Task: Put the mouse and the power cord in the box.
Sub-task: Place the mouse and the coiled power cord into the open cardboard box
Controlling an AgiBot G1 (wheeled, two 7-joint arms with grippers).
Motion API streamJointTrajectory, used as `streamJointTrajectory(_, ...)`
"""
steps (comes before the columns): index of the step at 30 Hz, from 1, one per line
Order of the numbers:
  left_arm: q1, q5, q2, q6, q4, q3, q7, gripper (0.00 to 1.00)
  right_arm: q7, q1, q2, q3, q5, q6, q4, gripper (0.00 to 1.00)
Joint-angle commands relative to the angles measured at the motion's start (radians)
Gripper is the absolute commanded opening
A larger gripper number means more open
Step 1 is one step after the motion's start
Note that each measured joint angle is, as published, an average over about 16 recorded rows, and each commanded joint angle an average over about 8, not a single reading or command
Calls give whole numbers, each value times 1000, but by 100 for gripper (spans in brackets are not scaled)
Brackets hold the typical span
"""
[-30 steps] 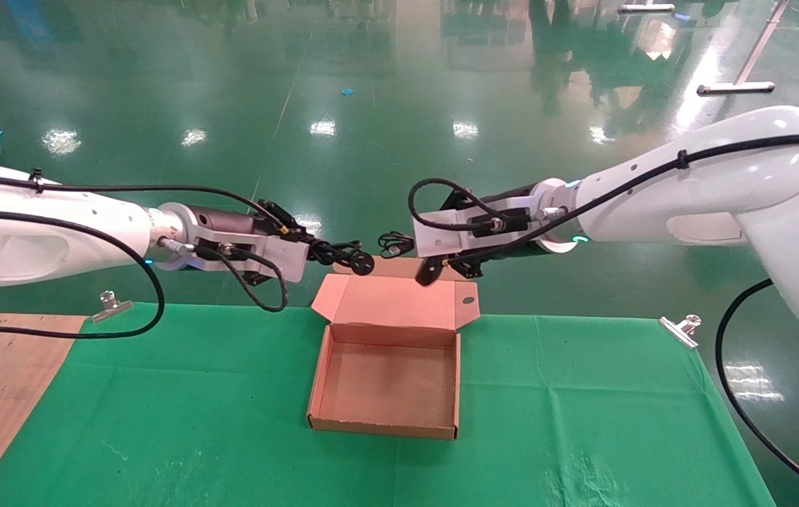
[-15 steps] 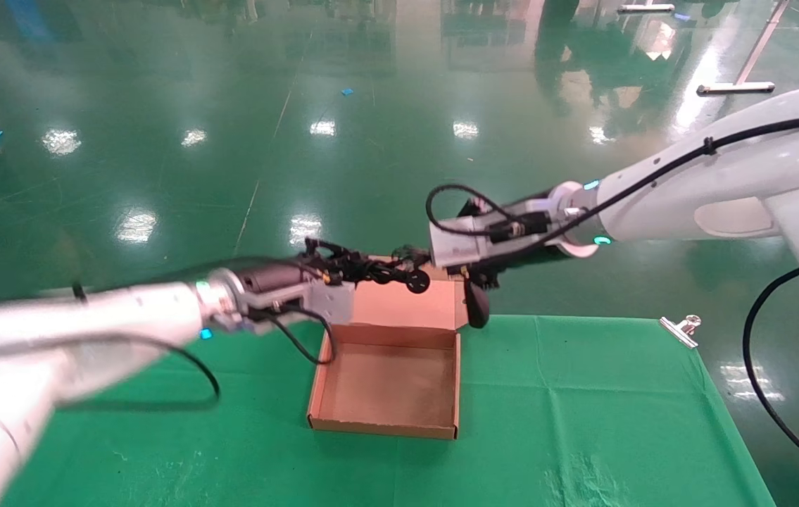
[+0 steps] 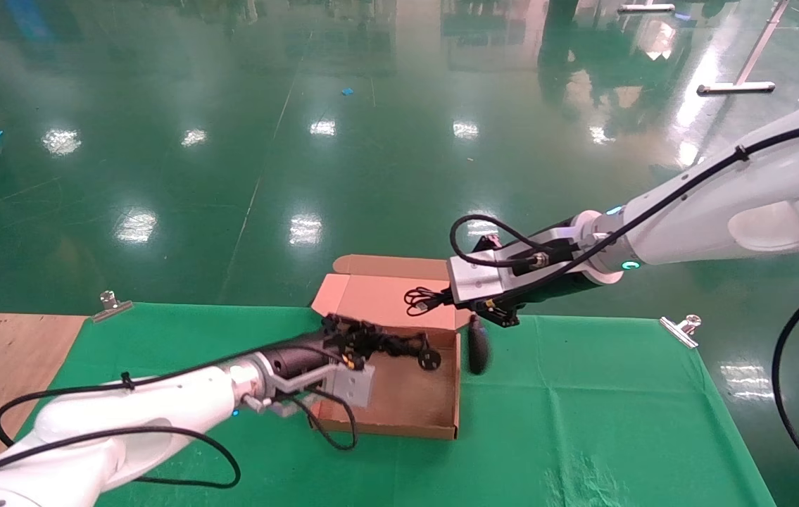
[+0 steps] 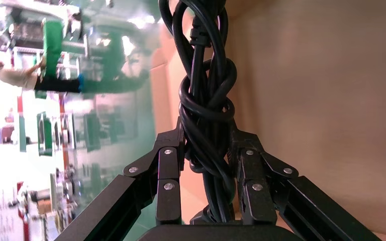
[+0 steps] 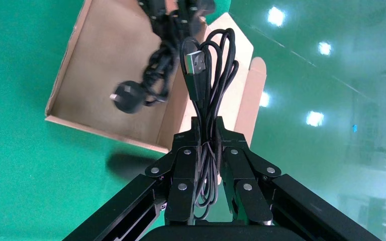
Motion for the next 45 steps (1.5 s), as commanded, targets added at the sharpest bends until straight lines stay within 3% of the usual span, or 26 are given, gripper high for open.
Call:
streamJointTrajectory(1,13,2,2,-10,-9,24,4,1,-11,-1,0,0,4,1,-14,0)
streamJointTrajectory(4,31,-14,2,-29,-36,56,11,14,-24,-4,1,2,10,4,-30,0)
streamJointTrajectory(9,54,-46,0,-51,-62,114,16,72,-47,-12,3,4,19,6,-53,0)
streamJointTrajectory(12,60,-66,-1,-60,-66,146,14,97,-58,-15,4,6,23,6,-65,0)
streamJointTrajectory(13,60,-72,-1,-63,-67,156,12,100,-61,-16,4,6,25,6,-68,0)
streamJointTrajectory(25,54,-157,-4,-90,-72,250,4,100,-85,-15,1,9,38,-4,-87,0)
streamJointTrajectory(29,38,-205,-9,-59,-44,262,-51,100,-86,-11,-3,10,43,-8,-81,0)
streamJointTrajectory(35,-14,-269,-49,115,21,260,-156,100,-75,-6,-11,7,49,-3,-50,0)
streamJointTrajectory(45,-63,-336,-192,414,57,227,-185,100,-3,-45,-25,-27,62,73,80,0)
